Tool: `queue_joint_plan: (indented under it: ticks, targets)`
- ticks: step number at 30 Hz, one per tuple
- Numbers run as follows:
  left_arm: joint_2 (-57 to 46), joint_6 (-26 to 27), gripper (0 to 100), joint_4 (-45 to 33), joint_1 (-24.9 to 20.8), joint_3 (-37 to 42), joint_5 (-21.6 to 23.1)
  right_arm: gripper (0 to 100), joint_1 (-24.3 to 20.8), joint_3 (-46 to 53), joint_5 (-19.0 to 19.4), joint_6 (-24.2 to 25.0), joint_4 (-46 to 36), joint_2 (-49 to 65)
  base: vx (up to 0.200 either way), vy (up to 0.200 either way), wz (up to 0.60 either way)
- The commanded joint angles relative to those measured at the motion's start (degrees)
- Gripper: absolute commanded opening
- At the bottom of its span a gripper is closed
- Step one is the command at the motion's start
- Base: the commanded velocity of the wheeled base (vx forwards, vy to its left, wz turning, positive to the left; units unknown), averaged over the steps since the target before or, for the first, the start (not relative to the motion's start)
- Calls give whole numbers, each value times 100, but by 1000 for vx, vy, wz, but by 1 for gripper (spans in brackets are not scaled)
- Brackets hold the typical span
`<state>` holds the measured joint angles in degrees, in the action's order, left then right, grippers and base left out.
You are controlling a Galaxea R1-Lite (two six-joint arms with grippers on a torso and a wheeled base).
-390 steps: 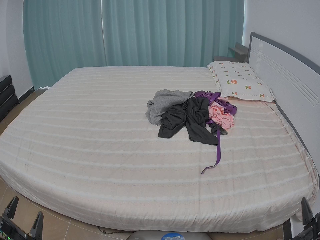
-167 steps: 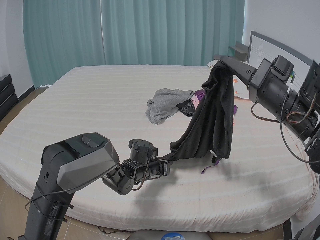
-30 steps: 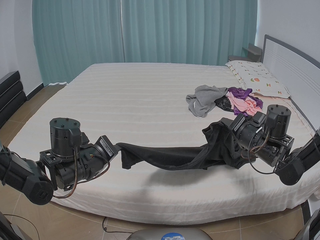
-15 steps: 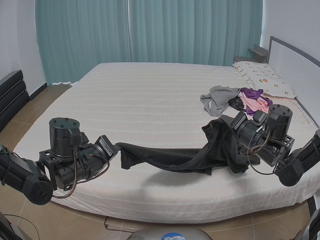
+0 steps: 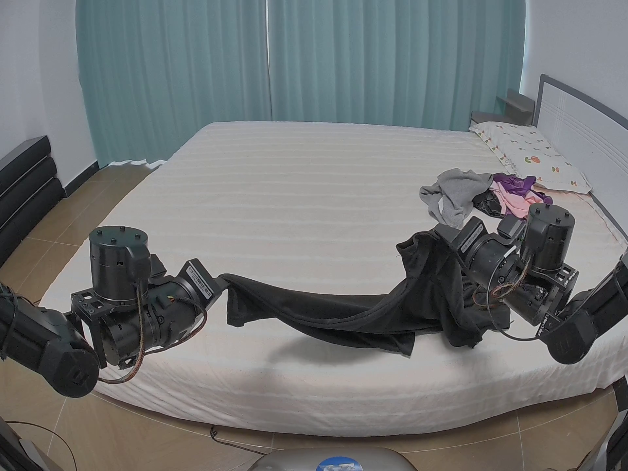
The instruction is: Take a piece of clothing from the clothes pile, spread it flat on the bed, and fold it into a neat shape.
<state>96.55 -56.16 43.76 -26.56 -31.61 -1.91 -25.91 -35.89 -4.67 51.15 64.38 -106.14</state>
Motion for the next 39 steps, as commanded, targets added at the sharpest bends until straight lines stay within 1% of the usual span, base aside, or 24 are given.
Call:
queue_joint_plan:
  ticks: [1,5,11,17,19,24,29,31,33,36,37,38,39]
  targets:
    - [13,-9,0,1,20,-12,-2,0,-11,12,-16,-9,5,15,0,200,0]
    - [4,-9,0,1,20,15,-11,0,59,64,-8,-18,-31,94,0,50,0]
    - [-101,-9,0,-8,-24,146,-11,0,217,653,27,-26,-48,577,0,0,0]
    - [-277,-9,0,-8,-121,331,-28,0,235,1040,27,-26,-48,964,0,0,0]
    - [-462,-26,0,-17,-165,436,-46,0,235,1128,36,-26,-48,1078,-200,0,0]
    - [-1024,-9,0,-79,-306,603,-72,0,209,1444,36,-44,-145,1834,-200,0,0]
    - [-1965,18,0,-878,-446,463,-72,0,270,1480,19,-211,-743,2810,-200,0,0]
    - [-2272,26,0,-1195,-464,313,-81,0,261,1409,27,-237,-1024,3275,0,0,0]
    - [-2536,35,0,-1485,-464,155,-72,0,244,1251,36,-343,-1393,3715,0,0,0]
    - [-2756,44,0,-1907,-402,-232,-134,0,244,768,36,-439,-1999,4330,0,0,0]
    - [-2773,44,0,-1959,-402,-284,-151,0,253,680,36,-439,-2070,4409,0,0,0]
    - [-2861,44,0,-2126,-393,-451,-187,0,270,337,54,-448,-2307,4647,0,0,0]
    - [-2861,44,0,-2126,-393,-451,-187,0,270,337,54,-448,-2307,4647,0,0,0]
